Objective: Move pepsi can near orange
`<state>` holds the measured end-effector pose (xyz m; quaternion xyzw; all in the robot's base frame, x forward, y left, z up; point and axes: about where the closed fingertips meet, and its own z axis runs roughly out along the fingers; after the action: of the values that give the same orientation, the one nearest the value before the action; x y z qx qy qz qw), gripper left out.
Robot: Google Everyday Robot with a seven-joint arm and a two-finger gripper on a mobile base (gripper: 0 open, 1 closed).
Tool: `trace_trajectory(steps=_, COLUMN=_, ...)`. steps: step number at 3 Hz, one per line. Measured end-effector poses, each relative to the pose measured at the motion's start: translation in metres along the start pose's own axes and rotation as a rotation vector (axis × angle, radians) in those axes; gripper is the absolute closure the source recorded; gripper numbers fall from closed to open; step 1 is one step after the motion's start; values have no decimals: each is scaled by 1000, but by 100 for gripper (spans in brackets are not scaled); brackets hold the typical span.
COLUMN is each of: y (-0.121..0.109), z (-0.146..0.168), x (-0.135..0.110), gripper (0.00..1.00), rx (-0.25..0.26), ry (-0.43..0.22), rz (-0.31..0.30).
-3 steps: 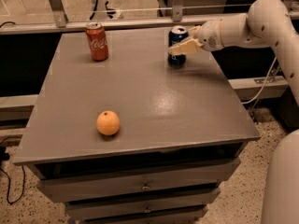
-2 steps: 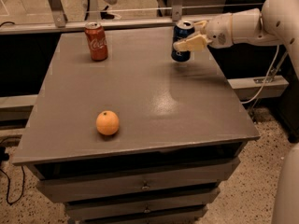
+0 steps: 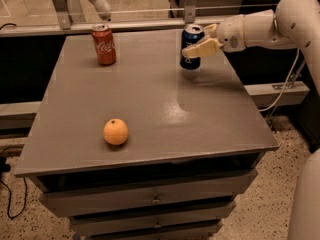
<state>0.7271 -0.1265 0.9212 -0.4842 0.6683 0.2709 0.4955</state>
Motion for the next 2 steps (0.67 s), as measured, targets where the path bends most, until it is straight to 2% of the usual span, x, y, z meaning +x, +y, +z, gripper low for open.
trace_trajectory(steps=1, y=6, z=13, x=1, gripper=100, rx=-36, ry=-3, rz=-6)
trace_trajectory(steps=2, y=24, z=25, x=-9, gripper=100, rx=-70, ry=-29, rz=-24)
